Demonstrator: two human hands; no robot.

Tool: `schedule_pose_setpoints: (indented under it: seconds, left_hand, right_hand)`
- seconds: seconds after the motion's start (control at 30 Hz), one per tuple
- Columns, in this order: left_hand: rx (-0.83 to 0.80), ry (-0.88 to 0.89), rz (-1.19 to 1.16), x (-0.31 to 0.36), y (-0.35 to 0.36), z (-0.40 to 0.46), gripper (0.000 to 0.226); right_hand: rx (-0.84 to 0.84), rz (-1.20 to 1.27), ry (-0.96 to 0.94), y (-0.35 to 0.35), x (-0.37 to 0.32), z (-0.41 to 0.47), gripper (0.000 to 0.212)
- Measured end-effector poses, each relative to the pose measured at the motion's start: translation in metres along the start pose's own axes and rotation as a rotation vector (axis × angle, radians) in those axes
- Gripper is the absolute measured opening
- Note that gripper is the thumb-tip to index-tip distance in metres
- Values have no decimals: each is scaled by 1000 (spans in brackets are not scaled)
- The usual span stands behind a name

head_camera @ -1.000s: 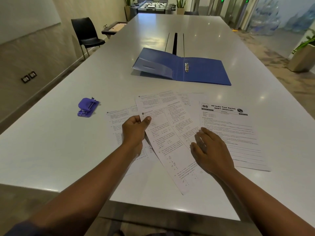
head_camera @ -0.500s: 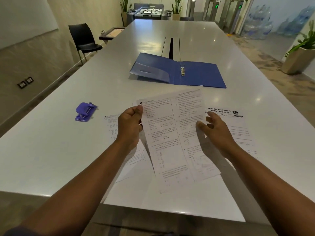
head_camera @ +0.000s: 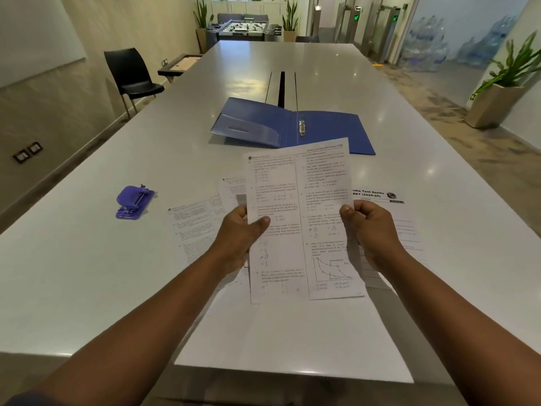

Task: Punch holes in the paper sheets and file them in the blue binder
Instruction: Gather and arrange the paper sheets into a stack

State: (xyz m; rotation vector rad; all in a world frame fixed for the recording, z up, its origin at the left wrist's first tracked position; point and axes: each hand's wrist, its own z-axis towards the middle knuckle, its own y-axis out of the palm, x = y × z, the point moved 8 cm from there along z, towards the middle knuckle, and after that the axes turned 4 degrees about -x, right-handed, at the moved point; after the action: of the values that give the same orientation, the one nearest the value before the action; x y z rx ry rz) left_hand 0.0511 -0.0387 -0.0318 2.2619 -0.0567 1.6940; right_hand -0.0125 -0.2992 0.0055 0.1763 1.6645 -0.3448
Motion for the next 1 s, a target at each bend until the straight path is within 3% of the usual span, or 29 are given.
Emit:
schedule_pose_setpoints:
  seconds: [0.2, 0.37, 0.47, 0.6, 0.9, 1.0]
  left_hand:
    - [80, 31, 131, -14, 1, 7, 31]
    - [129, 29, 195, -21, -4, 8, 34]
    - [136, 84, 281, -19, -1, 7, 35]
    - [157, 107, 381, -17, 2, 6, 32]
    - [172, 120, 437, -13, 4, 2, 28]
    - [178, 128, 429, -12, 3, 1, 28]
  right_hand:
    - [54, -82, 66, -24, 18, 10, 8]
    - [197, -689, 104, -69, 26, 15, 46]
    - [190, -1059, 297, -97, 33, 15, 71]
    - [200, -1164, 452, -123, 46, 7, 103]
    - [153, -1063, 400, -136, 49, 12, 74]
    - [148, -1047, 399, -135, 47, 11, 73]
